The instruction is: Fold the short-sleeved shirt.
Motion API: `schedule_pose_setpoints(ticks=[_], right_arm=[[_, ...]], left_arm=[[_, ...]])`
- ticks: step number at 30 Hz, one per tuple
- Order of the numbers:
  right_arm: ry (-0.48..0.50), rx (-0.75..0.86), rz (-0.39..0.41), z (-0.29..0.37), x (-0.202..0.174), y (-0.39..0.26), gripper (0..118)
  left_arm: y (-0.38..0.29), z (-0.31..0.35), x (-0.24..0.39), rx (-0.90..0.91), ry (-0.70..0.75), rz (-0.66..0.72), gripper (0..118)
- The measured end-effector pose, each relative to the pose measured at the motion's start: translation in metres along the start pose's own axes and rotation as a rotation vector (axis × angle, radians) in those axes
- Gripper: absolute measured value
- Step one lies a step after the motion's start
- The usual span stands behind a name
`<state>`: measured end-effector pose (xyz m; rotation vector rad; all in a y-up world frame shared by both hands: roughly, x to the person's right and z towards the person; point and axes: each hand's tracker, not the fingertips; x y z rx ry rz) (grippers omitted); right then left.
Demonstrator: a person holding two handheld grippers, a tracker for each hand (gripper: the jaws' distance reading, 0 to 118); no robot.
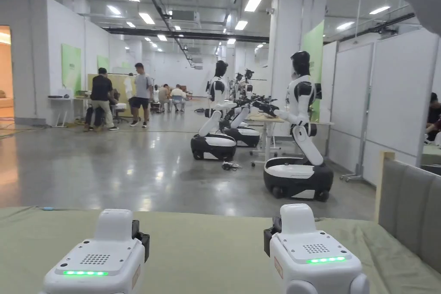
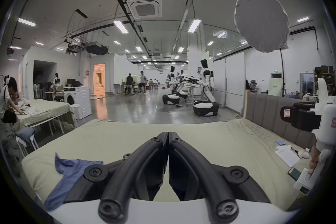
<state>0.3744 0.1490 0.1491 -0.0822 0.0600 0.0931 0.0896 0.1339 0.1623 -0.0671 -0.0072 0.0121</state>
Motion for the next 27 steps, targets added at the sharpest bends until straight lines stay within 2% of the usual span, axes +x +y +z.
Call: schedule_pose_setpoints(ticks=[7, 12, 14, 16, 18, 20, 21, 22, 25, 26, 27], right_arm=[[0.252, 0.009, -0.015, -0.005, -0.124, -0.005, 0], [0.371, -0.007, -0.037, 0.003, -0.183, -0.019, 0], [0.386, -0.019, -0.023, 0.003, -0.194, -0.026, 0], [0.394, -0.024, -0.017, 0.003, -0.198, -0.033, 0], [0.402, -0.045, -0.01, -0.002, -0.2, -0.042, 0], [0.394, -0.07, -0.001, -0.01, -0.2, -0.05, 0], [0.388, -0.079, 0.005, -0.015, -0.198, -0.056, 0], [0.385, -0.086, 0.007, -0.018, -0.197, -0.06, 0], [0.363, -0.119, 0.013, -0.033, -0.19, -0.076, 0], [0.357, -0.133, 0.013, -0.039, -0.188, -0.081, 0], [0.35, -0.152, 0.018, -0.045, -0.187, -0.087, 0]], left_arm=[[-0.015, 0.056, -0.11, -0.039, 0.246, 0.014, 4], [-0.032, 0.089, -0.168, -0.095, 0.352, 0.0, 4], [-0.042, 0.09, -0.182, -0.133, 0.365, -0.021, 4], [-0.054, 0.074, -0.198, -0.278, 0.355, -0.026, 4], [-0.075, 0.042, -0.209, -0.568, 0.26, -0.013, 7], [-0.109, 0.01, -0.223, -0.872, 0.092, 0.134, 16], [-0.129, -0.001, -0.23, -0.964, 0.032, 0.256, 16], [-0.143, -0.007, -0.232, -0.986, 0.027, 0.295, 16], [-0.164, -0.036, -0.23, -0.965, 0.105, 0.095, 18], [-0.168, -0.045, -0.23, -0.942, 0.106, 0.111, 30], [-0.173, -0.057, -0.234, -0.933, 0.103, 0.132, 50]])
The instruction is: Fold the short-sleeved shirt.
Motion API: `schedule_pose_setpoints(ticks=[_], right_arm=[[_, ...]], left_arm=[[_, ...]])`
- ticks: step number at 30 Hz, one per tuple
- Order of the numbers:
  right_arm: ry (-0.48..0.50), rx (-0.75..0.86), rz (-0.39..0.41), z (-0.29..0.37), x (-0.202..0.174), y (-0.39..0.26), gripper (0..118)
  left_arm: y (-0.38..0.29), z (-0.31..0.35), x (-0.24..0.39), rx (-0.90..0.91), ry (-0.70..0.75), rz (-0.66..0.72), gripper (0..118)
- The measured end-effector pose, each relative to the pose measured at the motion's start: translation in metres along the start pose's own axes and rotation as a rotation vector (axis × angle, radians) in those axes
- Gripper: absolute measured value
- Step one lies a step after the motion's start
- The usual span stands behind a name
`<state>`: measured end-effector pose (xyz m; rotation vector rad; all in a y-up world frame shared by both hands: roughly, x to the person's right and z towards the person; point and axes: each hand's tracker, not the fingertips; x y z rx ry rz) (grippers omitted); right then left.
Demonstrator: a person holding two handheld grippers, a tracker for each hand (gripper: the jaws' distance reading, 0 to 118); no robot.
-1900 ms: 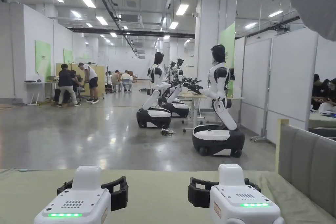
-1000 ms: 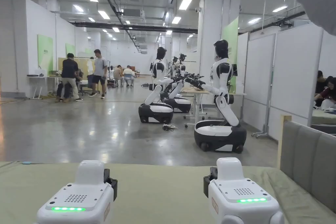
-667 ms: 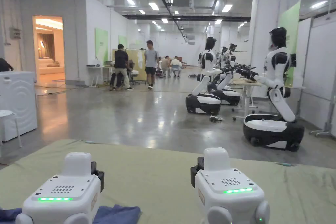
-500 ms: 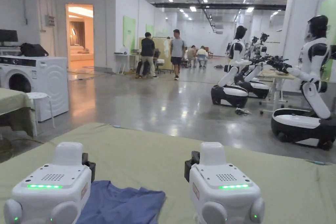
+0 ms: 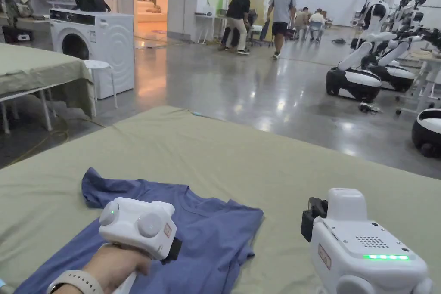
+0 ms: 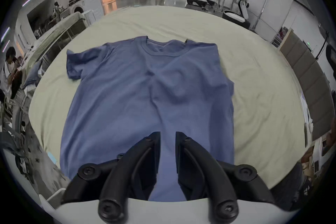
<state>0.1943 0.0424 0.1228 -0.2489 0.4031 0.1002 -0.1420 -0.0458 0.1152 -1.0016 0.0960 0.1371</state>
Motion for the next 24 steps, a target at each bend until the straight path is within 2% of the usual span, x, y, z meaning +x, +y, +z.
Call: schedule_pose_setpoints(ticks=[1, 3, 4, 5, 11, 14, 16, 17, 18, 19, 20, 21, 24], right_arm=[[-0.001, -0.02, 0.004, -0.007, 0.003, -0.004, 0], [-0.008, -0.043, 0.009, -0.018, 0.007, -0.012, 0], [-0.014, -0.05, 0.01, -0.023, 0.009, -0.017, 0], [-0.02, -0.06, 0.007, -0.027, 0.01, -0.02, 0], [-0.038, -0.111, -0.003, -0.047, 0.018, -0.035, 0], [-0.049, -0.126, -0.014, -0.052, 0.023, -0.038, 0], [-0.059, -0.134, -0.009, -0.051, 0.026, -0.04, 0], [-0.061, -0.133, -0.008, -0.049, 0.029, -0.041, 0], [-0.064, -0.133, -0.007, -0.046, 0.03, -0.04, 0], [-0.067, -0.132, -0.008, -0.044, 0.032, -0.041, 0], [-0.074, -0.131, -0.014, -0.043, 0.034, -0.041, 0], [-0.077, -0.13, -0.025, -0.039, 0.036, -0.041, 0], [-0.09, -0.117, -0.059, -0.024, 0.043, -0.039, 0]], left_arm=[[0.005, -0.008, 0.0, 0.027, 0.011, 0.01, 71], [0.012, -0.019, 0.004, 0.15, 0.061, -0.022, 83], [0.018, -0.018, 0.003, 0.184, 0.076, -0.02, 83], [0.024, -0.026, 0.004, 0.184, 0.071, -0.009, 90], [0.037, -0.084, 0.009, 0.076, 0.092, 0.02, 90], [0.038, -0.134, -0.004, -0.006, 0.1, 0.094, 90], [0.041, -0.135, -0.012, 0.016, 0.07, 0.071, 89], [0.047, -0.13, -0.011, 0.002, 0.069, 0.075, 69], [0.048, -0.122, -0.01, 0.016, 0.064, 0.075, 23], [0.05, -0.117, -0.01, 0.062, 0.06, 0.064, 5], [0.051, -0.102, -0.011, 0.084, 0.154, 0.073, 5], [0.05, -0.103, -0.014, 0.065, 0.08, 0.06, 5], [0.042, -0.079, -0.005, 0.113, 0.066, 0.071, 5]])
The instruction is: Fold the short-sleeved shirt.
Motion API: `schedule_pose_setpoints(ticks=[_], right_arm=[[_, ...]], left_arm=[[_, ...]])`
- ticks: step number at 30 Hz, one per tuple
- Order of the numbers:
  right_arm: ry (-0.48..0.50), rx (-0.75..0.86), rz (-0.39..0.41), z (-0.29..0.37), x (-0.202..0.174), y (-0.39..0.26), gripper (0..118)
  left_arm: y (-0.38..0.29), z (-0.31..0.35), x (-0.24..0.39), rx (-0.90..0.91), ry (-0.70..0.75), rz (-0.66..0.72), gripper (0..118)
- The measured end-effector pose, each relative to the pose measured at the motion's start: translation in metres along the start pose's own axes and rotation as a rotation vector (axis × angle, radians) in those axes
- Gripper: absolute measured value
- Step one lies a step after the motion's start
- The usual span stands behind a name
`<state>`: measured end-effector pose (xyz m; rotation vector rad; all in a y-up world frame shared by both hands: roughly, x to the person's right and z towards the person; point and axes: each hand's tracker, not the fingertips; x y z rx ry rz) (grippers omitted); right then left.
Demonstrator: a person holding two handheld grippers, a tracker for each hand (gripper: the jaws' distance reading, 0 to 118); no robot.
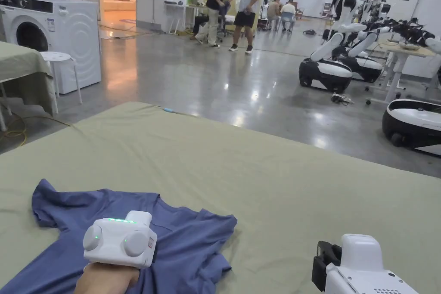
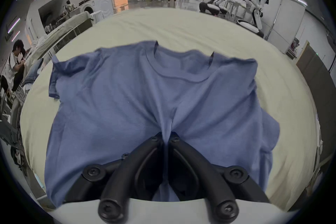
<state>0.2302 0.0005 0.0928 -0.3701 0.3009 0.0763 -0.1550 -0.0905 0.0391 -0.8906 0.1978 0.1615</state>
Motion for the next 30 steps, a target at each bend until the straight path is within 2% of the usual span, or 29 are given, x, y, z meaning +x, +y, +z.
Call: schedule_pose_setpoints(ticks=[2, 6, 10, 16, 21, 26, 30], right_arm=[[-0.005, 0.005, -0.007, 0.011, 0.008, 0.0, 0], [-0.037, 0.026, -0.011, 0.035, 0.028, 0.0, 0], [-0.087, 0.045, -0.037, 0.065, 0.058, -0.003, 0], [-0.185, 0.065, -0.088, 0.11, 0.119, -0.012, 0], [-0.303, 0.065, -0.121, 0.139, 0.181, -0.027, 0], [-0.393, 0.043, -0.169, 0.163, 0.234, -0.046, 0], [-0.445, 0.019, -0.198, 0.174, 0.266, -0.064, 0]], left_arm=[[0.003, 0.022, 0.01, 0.038, -0.067, 0.016, 5], [0.01, 0.079, 0.053, 0.128, -0.157, -0.059, 5], [0.024, 0.104, 0.106, 0.184, -0.263, -0.096, 5], [0.032, 0.139, 0.229, 0.242, -0.418, -0.219, 5], [0.026, 0.167, 0.339, 0.28, -0.588, -0.314, 5], [0.01, 0.169, 0.434, 0.225, -0.716, -0.376, 5], [-0.026, 0.125, 0.496, 0.103, -0.667, -0.462, 5]])
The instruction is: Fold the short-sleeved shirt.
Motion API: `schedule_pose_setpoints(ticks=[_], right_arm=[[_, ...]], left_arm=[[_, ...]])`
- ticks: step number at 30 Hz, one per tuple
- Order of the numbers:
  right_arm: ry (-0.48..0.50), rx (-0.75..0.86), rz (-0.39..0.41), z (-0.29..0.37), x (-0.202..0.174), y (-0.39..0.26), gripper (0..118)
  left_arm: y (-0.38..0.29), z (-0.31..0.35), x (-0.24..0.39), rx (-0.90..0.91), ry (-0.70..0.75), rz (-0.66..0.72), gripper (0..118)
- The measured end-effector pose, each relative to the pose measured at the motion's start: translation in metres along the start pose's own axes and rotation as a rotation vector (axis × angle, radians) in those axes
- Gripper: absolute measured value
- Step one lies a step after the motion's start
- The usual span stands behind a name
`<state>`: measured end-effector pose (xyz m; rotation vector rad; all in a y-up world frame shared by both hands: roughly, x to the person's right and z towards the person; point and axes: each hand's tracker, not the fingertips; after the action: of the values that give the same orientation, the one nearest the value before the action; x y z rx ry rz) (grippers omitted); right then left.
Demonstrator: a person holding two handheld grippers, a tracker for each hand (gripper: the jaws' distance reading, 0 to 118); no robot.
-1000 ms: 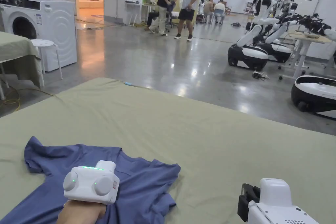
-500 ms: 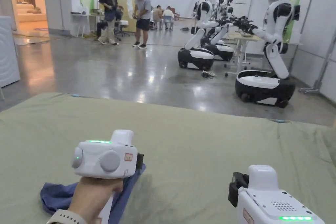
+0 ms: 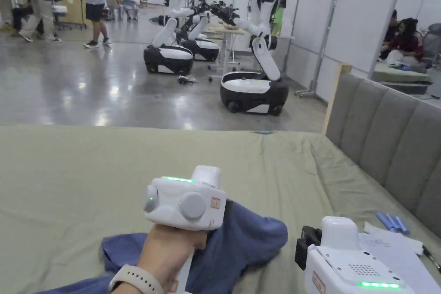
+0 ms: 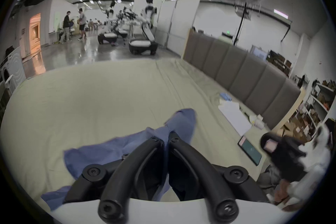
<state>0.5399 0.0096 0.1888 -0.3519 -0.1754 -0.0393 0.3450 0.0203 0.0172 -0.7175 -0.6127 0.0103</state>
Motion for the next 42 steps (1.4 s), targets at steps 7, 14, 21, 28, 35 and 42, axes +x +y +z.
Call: schedule_pose_setpoints(ticks=[7, 14, 21, 28, 35, 42], right_arm=[[-0.038, -0.037, -0.029, -0.013, 0.026, -0.014, 0], [-0.01, -0.018, 0.013, -0.005, -0.001, -0.012, 0], [0.101, -0.005, 0.018, 0.008, -0.07, -0.014, 0], [0.19, -0.016, 0.077, 0.019, -0.126, -0.023, 0], [0.192, -0.035, 0.081, 0.019, -0.133, -0.026, 0], [0.138, -0.06, 0.073, 0.01, -0.113, -0.029, 0]], left_arm=[[-0.066, -0.076, 0.026, -0.146, 0.038, 0.006, 8], [-0.074, 0.038, 0.037, 0.26, 0.149, -0.234, 87], [-0.114, 0.156, -0.032, 0.305, 0.196, -0.099, 25], [-0.149, 0.207, -0.179, 0.121, 0.446, 0.063, 3], [-0.177, 0.192, -0.296, -0.131, 0.574, 0.16, 21], [-0.176, 0.155, -0.306, -0.113, 0.527, 0.248, 82]])
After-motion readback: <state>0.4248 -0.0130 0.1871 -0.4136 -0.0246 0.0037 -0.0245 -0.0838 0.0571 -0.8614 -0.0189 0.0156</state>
